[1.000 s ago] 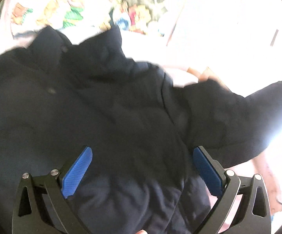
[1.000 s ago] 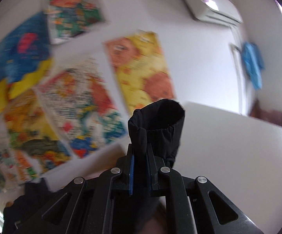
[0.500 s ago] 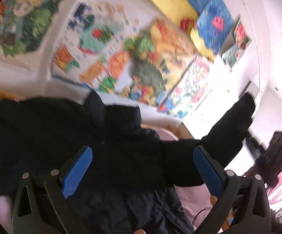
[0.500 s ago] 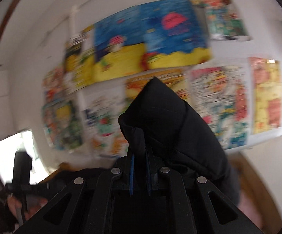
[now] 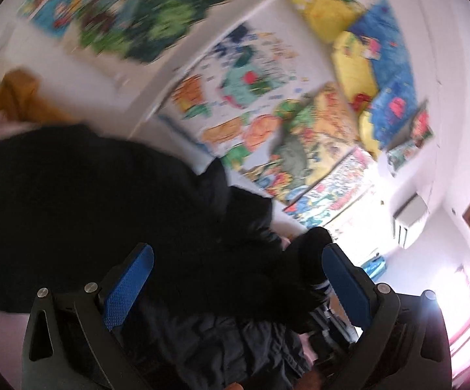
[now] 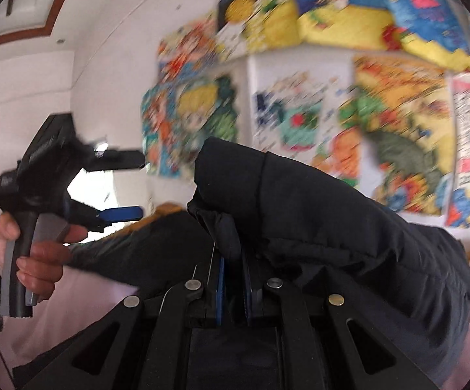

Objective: Fold large clothes

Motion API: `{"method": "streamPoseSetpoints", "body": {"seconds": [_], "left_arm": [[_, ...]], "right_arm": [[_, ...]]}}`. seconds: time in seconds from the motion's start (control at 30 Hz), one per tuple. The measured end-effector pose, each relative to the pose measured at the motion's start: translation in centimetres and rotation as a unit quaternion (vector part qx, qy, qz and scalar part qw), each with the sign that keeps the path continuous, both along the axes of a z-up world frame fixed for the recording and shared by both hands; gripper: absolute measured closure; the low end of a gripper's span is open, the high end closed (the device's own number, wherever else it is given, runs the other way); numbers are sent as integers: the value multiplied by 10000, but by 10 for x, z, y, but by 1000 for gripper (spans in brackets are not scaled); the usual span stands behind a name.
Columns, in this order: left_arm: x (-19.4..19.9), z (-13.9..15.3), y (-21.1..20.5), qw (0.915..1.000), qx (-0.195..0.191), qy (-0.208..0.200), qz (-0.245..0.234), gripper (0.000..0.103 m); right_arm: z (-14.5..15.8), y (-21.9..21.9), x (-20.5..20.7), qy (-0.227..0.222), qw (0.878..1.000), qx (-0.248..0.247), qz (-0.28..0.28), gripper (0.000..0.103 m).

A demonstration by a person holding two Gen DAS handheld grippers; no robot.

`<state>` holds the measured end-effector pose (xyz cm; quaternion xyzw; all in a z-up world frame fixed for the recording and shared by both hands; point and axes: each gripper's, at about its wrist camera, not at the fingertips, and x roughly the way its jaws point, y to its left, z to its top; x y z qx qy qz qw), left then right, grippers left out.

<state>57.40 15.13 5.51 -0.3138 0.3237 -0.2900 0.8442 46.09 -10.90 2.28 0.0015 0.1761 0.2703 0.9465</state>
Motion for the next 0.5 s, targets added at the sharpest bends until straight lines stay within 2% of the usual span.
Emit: {"method": "streamPoseSetpoints", "body": {"seconds": [0.1,0.17,0.23,0.3,0.33,0.37,0.43,0.5], "left_arm": [[7,-29,16,9993,162,288,188,1],[11,-48,26,9978,270,497,337,1],[13,-65,35,9966,272,656,425,1],[12,-78,42,9957,214,747,502,1],[11,-81,43,9958,214,734,505,1],[9,-83,43,9959,249,702,509,1],[5,-83,40,9959,340,659,512,1],[1,-81,34,9960,470,595,474,1]], "right_arm": [[-29,30,15,308,9994,-162,59,93],[-47,39,29,753,9968,-205,167,89],[-66,42,44,1391,9897,-216,278,87],[-76,38,46,1721,9841,-123,429,78],[-78,32,45,1902,9803,-10,540,64],[-78,27,43,1979,9785,68,585,36],[-71,17,35,2041,9762,254,691,3],[-64,10,28,2092,9733,244,918,3]]}}
